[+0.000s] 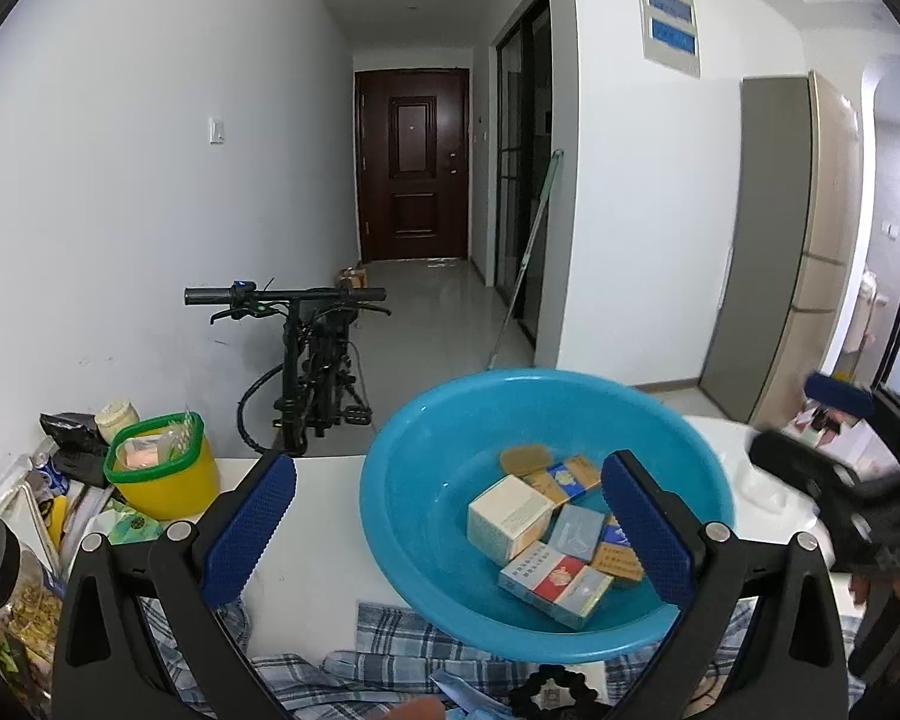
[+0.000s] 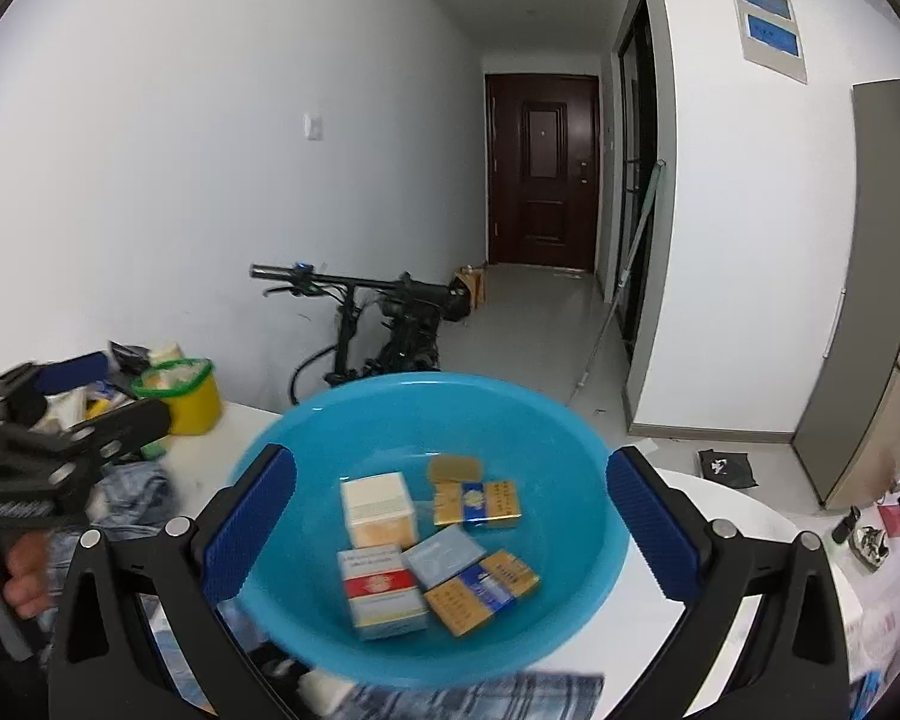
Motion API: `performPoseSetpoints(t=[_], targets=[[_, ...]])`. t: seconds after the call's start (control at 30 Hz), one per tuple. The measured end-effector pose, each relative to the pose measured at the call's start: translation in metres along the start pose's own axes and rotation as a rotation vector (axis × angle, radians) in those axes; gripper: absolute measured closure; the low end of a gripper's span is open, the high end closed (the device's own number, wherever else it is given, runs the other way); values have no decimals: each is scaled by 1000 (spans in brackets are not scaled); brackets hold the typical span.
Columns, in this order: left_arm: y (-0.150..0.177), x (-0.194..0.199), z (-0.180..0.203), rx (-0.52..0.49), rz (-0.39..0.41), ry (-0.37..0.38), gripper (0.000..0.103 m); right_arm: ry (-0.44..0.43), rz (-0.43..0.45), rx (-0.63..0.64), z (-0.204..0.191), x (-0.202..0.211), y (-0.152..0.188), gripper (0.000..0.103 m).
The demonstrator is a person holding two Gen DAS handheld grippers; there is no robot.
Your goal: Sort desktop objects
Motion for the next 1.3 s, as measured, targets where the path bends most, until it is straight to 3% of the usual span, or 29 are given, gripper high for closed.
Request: performPoseSetpoints(t=[0.23, 0.43, 0.53, 0.73, 0.9, 1.13, 1.3], targets=[[-9, 24, 22, -17, 42, 75, 0, 71, 16, 84, -26, 84, 20, 0], [-13, 36, 42, -49, 62, 89, 0, 75, -39, 95, -43, 133, 82, 0], [-10, 36, 52, -29, 40, 109, 0, 99, -104, 88, -45, 137, 127, 0], [-5, 41, 77, -102, 49, 109, 0, 38, -169, -3, -46, 132, 187, 0], [-5, 40, 78, -120, 55, 68, 0, 0, -181, -26, -42, 133, 201, 0], [1, 62, 82, -90, 52, 115, 0, -17, -186, -34, -32, 137, 208, 0], [14, 93, 70, -159, 41, 12, 0, -42, -198, -52, -28, 137, 218, 0]])
Point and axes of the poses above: each gripper's, at about its wrist camera, not at the fingertips, and x roughly against the way its jaws point, z to its right, y to its underside, the point moved 10 cm from there along -x, roughly the way its jaws point, and after that the axes turned 3 degrees about z, right-handed, at the moved point
